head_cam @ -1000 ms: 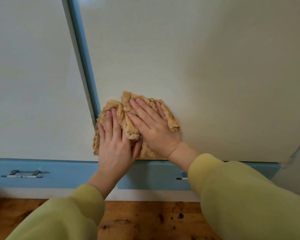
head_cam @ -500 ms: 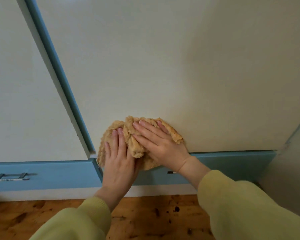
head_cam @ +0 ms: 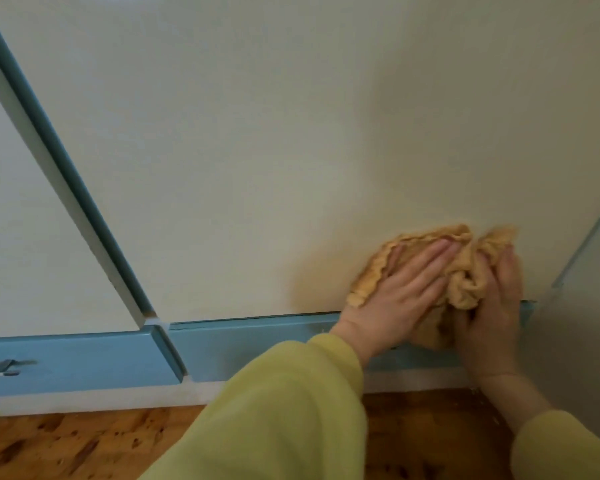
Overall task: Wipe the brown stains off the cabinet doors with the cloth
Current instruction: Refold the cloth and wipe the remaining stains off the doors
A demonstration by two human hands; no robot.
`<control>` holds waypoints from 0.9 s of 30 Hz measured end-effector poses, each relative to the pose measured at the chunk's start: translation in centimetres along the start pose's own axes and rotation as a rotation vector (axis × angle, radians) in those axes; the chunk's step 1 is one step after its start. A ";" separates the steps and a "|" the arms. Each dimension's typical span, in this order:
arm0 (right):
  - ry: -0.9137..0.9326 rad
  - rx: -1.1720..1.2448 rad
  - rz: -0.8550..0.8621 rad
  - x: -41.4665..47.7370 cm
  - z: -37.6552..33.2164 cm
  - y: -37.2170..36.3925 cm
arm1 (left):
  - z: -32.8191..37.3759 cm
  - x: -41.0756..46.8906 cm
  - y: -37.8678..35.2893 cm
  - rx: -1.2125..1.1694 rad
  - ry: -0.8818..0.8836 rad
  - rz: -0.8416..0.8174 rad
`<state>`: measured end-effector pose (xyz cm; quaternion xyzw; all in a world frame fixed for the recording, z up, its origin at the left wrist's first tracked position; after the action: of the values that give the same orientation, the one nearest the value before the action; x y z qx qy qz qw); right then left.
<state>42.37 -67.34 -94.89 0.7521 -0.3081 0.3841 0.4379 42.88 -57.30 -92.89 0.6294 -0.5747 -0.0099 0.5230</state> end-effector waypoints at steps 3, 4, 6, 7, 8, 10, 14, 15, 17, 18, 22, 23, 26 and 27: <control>-0.324 0.073 0.043 0.0 4.0 1.7 | 3.4 2.7 -1.7 0.125 -0.089 -0.120; -0.439 0.098 0.069 -0.3 5.1 2.2 | 4.4 3.3 -2.4 0.164 -0.119 -0.173; -0.648 0.163 0.127 -1.1 7.3 2.8 | 6.3 4.1 -3.6 0.245 -0.170 -0.248; -0.721 0.199 0.145 -1.5 8.0 2.7 | 6.9 4.3 -3.8 0.274 -0.189 -0.254; -0.763 0.219 0.150 -1.9 8.4 2.5 | 7.4 4.4 -3.8 0.275 -0.214 -0.257; -0.820 0.193 0.116 -2.8 8.5 1.6 | 7.8 4.0 -3.8 0.291 -0.282 -0.289; -0.903 -0.032 -0.111 -4.6 6.2 -0.6 | 6.3 1.0 -4.4 0.278 -0.398 -0.306; -0.911 -0.059 -0.178 -4.9 5.0 -1.2 | 5.2 0.0 -4.3 0.230 -0.384 -0.281; -0.887 -0.098 -0.289 -5.2 2.3 -2.0 | 3.4 -2.4 -4.0 0.133 -0.395 -0.287; -0.852 -0.106 -0.334 -5.3 0.9 -2.5 | 2.5 -3.6 -3.9 0.147 -0.416 -0.292; -0.699 -0.098 -0.480 -5.8 -3.8 -4.6 | -1.6 -8.0 -1.5 0.195 -0.443 -0.278; -0.669 -0.094 -0.501 -5.7 -4.7 -4.9 | -2.6 -9.1 -1.0 0.178 -0.441 -0.292; -0.602 -0.104 -0.553 -5.0 -7.8 -5.1 | -5.5 -12.5 0.5 0.136 -0.408 -0.290; -0.566 -0.121 -0.580 -4.7 -8.9 -5.4 | -6.5 -13.6 1.0 0.133 -0.392 -0.293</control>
<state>41.49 -56.45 -98.26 0.8566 -0.2137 0.0035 0.4695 41.50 -42.93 -97.29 0.7250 -0.5671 -0.1697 0.3520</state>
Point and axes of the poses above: each hand's wrist, its own x-axis towards the middle knuckle, its own y-axis out of the back of the hand, z = x × y, the point moved 9 cm from there along x, towards the middle knuckle, and after that the axes turned 3 degrees about -z, right-handed, at the moved point
